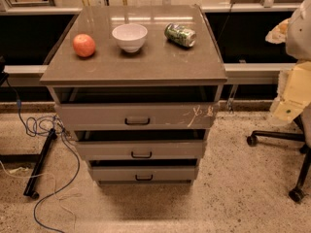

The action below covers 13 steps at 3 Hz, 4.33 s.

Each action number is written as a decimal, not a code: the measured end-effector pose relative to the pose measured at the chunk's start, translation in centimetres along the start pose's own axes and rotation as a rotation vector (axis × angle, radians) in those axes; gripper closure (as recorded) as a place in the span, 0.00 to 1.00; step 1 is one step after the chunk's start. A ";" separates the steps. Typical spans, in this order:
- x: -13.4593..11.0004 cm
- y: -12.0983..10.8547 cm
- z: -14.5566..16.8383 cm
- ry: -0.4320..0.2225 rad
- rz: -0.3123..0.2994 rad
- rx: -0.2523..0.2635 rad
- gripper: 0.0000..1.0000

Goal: Open bottom drawer

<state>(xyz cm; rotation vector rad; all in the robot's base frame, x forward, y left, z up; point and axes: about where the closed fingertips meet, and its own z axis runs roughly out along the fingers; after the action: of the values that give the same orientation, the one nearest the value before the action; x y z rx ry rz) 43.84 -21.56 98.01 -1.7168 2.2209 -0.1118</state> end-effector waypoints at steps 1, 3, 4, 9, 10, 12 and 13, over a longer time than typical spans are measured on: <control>0.0 0.0 0.0 0.000 0.000 0.000 0.00; -1.3 3.3 4.1 -0.054 -0.049 0.005 0.00; -1.6 5.2 7.1 -0.104 -0.069 0.002 0.00; -3.8 8.2 23.8 -0.265 -0.026 -0.102 0.00; -4.4 9.1 27.8 -0.333 -0.021 -0.104 0.00; -3.3 10.0 34.7 -0.394 0.018 -0.136 0.00; -3.3 10.0 34.8 -0.393 0.018 -0.136 0.00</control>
Offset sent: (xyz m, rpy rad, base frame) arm -0.0133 0.0274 -0.0512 0.0013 -0.0307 0.0504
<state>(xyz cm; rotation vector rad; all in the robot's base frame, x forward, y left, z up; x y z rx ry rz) 45.93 -10.95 63.34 -1.6181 1.9862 0.3582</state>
